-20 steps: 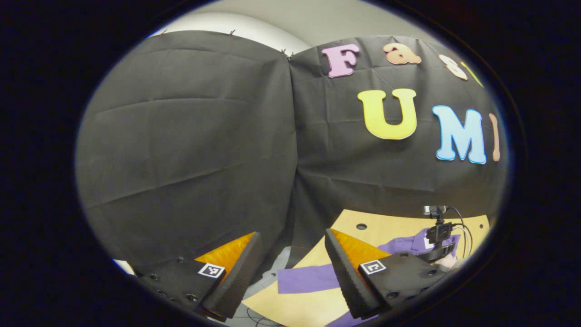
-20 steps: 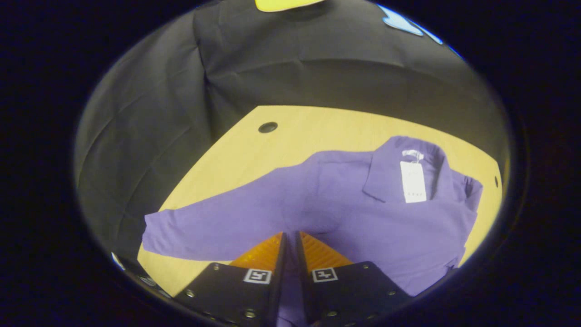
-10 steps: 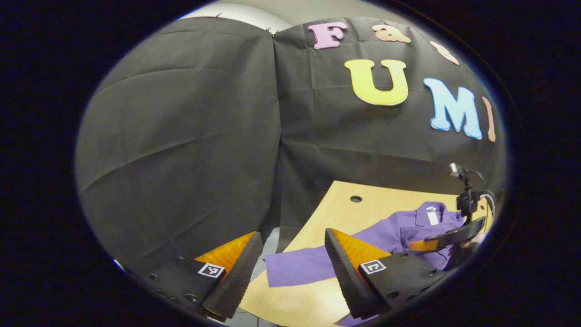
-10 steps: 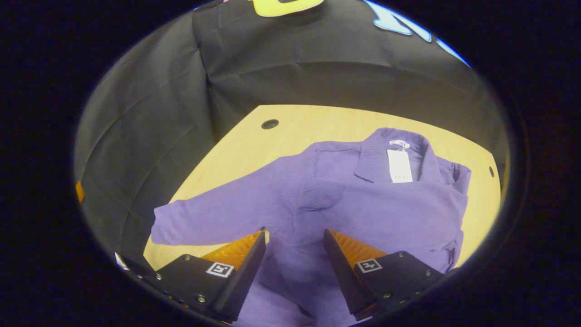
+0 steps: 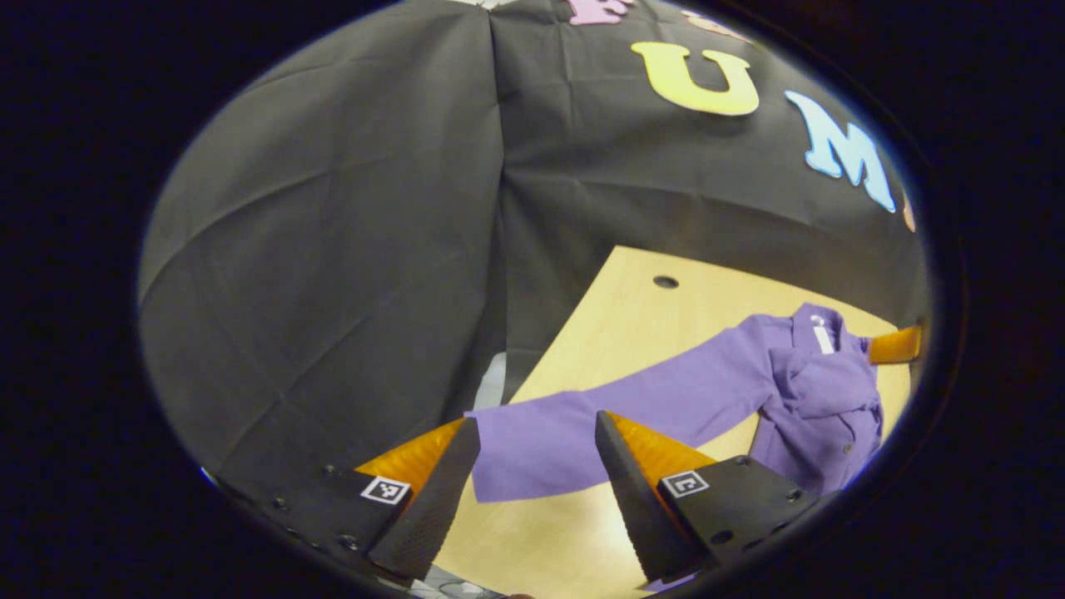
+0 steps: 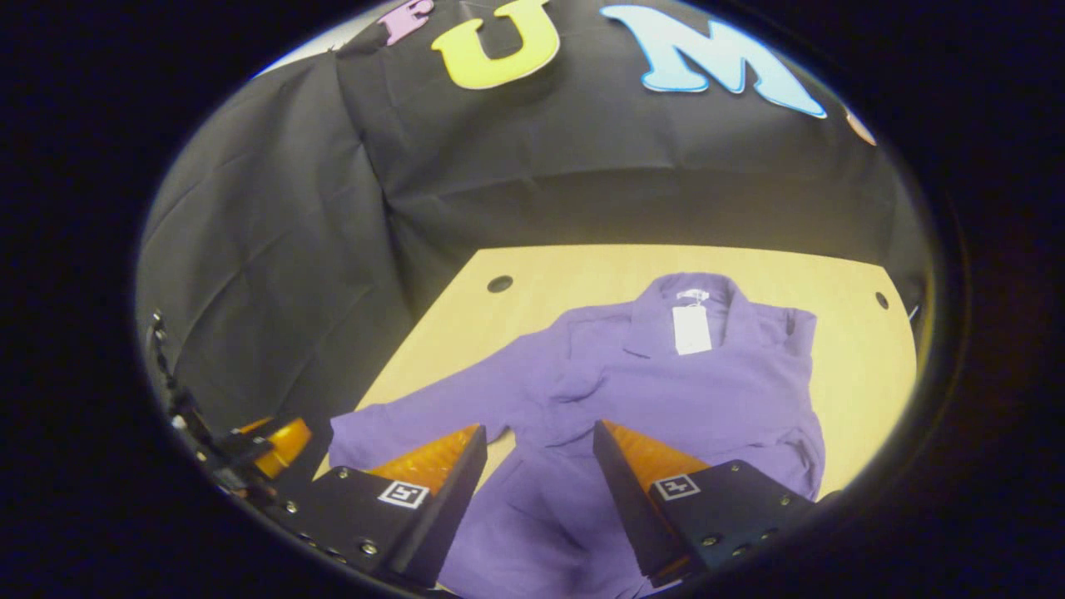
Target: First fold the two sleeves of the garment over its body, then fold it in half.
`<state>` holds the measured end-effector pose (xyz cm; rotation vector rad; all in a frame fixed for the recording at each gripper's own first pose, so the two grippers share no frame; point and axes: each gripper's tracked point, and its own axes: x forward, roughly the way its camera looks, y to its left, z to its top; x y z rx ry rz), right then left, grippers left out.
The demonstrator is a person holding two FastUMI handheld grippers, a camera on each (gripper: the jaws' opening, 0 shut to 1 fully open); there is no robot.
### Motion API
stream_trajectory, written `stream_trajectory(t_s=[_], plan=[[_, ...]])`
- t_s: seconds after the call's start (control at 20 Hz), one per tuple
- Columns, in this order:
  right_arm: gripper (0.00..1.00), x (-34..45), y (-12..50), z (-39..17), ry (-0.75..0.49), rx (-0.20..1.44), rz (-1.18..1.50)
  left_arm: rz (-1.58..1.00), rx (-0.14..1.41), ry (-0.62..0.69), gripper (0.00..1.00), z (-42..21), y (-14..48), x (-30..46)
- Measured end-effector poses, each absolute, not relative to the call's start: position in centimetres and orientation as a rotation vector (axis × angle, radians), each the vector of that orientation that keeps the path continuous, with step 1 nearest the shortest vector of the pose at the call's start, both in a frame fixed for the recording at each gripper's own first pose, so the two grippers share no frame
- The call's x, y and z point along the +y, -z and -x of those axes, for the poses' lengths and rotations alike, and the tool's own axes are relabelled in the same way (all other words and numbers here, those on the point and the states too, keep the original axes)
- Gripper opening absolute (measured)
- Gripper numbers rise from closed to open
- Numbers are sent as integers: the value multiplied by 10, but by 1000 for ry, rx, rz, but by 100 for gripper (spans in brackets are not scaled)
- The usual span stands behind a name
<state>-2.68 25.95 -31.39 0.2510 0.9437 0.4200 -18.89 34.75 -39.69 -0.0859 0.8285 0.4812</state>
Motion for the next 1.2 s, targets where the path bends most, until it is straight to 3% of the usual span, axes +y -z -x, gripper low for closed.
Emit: stream_trajectory(t_s=[0.5,0.95,1.05,1.15,1.2], plan=[[83,198,287,26,-326,886,-239,165,1002,-553,95,192,501,352],[83,171,298,21,-261,915,-269,235,1024,-593,96,197,520,351],[83,169,302,22,-259,924,-272,228,1015,-583,86,192,522,347],[83,169,306,23,-261,931,-276,212,1005,-576,55,187,525,347],[83,168,306,23,-262,932,-274,207,1000,-588,34,187,523,351]])
